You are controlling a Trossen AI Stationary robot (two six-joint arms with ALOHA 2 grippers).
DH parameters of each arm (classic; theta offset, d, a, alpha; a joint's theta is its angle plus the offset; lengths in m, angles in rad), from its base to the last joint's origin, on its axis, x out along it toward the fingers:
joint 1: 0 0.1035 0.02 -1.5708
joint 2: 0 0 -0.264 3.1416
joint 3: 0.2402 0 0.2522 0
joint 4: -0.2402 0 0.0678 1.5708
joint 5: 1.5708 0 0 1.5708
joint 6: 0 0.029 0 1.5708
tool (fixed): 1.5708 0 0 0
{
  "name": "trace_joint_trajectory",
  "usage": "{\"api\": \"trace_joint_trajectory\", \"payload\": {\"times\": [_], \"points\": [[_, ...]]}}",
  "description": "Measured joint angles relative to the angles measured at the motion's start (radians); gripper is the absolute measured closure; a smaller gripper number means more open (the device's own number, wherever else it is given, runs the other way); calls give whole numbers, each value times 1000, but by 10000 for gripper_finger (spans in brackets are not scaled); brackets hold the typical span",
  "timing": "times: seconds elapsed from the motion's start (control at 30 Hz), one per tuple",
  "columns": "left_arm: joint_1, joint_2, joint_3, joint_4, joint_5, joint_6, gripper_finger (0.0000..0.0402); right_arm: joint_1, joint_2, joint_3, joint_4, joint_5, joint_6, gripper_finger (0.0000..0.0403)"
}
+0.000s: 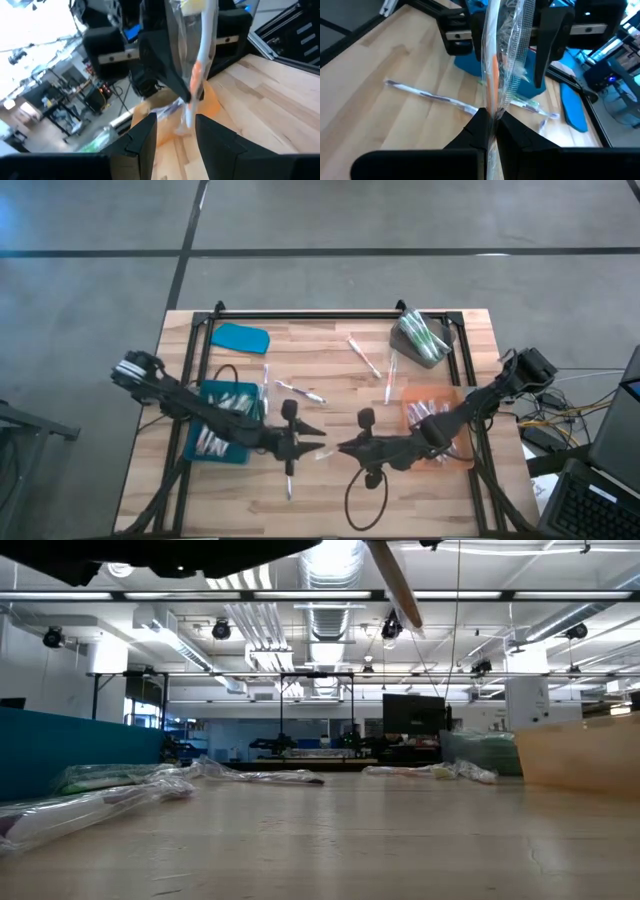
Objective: Pick & Place Toothbrushes
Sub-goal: Put the orange toothbrush into the blue bin
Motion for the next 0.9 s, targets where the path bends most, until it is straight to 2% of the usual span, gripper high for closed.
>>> {"api": "trace_joint_trajectory", "payload": {"times": [0.17,0.3,0.57,0.9], "points": [[0,39,51,-3,26,38,262,30,-20,0,0,19,-5,390],[0,41,71,-3,110,38,262,42,-27,0,-3,77,-25,390],[-1,46,141,-3,186,33,262,41,-25,0,3,78,-34,390],[0,92,193,-4,199,51,278,41,-24,-2,20,78,-38,390]]}}
